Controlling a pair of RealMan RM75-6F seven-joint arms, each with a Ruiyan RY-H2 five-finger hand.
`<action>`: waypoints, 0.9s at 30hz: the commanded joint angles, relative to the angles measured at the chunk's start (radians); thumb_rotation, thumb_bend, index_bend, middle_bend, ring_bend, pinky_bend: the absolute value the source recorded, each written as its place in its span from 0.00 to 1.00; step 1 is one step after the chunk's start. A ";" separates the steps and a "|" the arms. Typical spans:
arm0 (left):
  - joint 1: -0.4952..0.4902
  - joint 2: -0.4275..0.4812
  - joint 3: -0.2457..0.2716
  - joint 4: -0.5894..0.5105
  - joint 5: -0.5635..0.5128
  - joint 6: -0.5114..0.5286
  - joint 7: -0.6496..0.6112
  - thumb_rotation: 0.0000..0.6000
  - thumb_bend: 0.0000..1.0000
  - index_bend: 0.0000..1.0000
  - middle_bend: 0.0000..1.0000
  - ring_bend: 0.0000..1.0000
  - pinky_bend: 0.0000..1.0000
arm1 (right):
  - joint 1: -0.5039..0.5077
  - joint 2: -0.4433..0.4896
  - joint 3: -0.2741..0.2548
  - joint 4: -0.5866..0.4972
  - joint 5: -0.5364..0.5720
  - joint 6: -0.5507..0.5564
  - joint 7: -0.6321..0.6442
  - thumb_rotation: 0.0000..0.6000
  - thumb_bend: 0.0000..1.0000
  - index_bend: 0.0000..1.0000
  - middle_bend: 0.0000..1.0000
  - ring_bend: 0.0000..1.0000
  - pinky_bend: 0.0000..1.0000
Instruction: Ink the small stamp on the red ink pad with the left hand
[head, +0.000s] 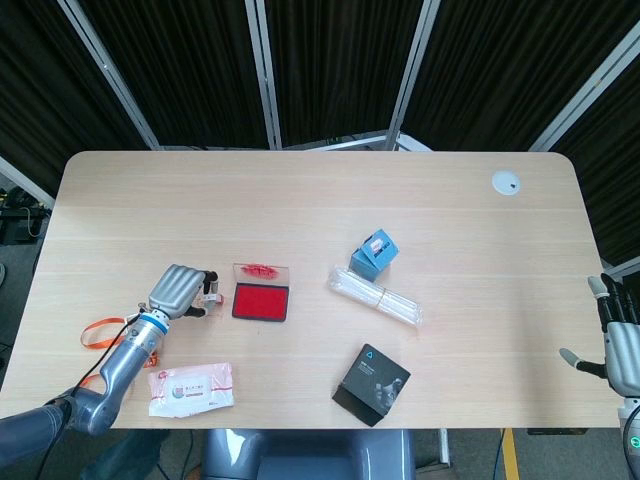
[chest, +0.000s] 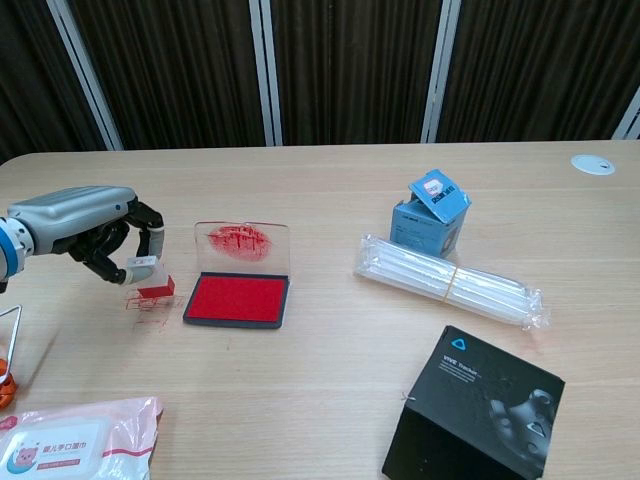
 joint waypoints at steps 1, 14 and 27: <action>-0.006 0.036 -0.021 -0.069 0.001 0.009 -0.038 1.00 0.32 0.55 0.54 0.73 0.74 | 0.000 0.001 0.000 0.000 0.000 0.000 0.001 1.00 0.00 0.00 0.00 0.00 0.00; -0.097 0.010 -0.084 -0.152 -0.155 -0.100 0.034 1.00 0.32 0.55 0.55 0.73 0.74 | 0.003 0.001 0.007 0.010 0.014 -0.009 0.009 1.00 0.00 0.00 0.00 0.00 0.00; -0.142 -0.056 -0.080 -0.089 -0.253 -0.127 0.121 1.00 0.32 0.55 0.55 0.73 0.74 | 0.007 0.002 0.013 0.025 0.035 -0.028 0.025 1.00 0.00 0.00 0.00 0.00 0.00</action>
